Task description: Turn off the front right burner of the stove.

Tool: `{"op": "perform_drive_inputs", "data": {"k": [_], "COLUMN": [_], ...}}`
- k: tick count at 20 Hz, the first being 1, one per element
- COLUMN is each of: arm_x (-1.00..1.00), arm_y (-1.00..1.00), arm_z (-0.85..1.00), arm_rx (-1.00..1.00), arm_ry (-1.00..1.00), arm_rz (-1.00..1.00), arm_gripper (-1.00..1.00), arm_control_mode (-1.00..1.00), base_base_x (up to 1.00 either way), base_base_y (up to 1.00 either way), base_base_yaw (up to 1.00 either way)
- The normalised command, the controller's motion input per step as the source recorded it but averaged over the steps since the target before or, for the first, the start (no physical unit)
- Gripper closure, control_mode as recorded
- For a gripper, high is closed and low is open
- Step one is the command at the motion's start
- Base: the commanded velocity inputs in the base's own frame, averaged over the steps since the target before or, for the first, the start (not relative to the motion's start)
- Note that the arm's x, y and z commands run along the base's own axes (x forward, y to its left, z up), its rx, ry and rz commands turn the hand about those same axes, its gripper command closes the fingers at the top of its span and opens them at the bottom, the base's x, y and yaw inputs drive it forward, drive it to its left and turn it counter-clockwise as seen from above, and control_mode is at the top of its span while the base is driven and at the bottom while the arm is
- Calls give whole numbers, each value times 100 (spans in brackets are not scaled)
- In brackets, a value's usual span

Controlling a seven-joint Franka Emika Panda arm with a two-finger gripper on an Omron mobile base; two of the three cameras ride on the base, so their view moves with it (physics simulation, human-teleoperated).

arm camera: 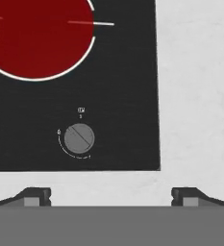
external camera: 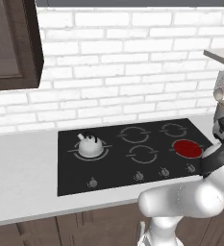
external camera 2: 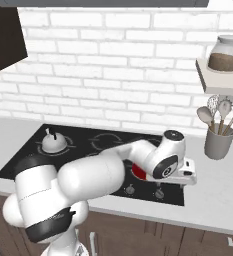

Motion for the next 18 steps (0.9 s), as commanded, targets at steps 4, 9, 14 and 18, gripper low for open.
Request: {"op": "perform_drive_inputs", "data": {"k": [4,9,14,18], "arm_x": [0,0,10,0], "arm_y": [14,45,31,0], "arm_z": [-24,-16,-28,-25], "arm_rx": [0,0,-4,-6], "arm_ry": [-2,0,-3,-13], "arm_rz": [4,8,8,8], "arm_gripper": [-100,-100,-100,-100], "arm_control_mode": [-100,-100,-100,-100], "base_base_x": [0,0,0,0], "base_base_y": [0,0,0,0], "base_base_yaw": [0,0,0,0]}}
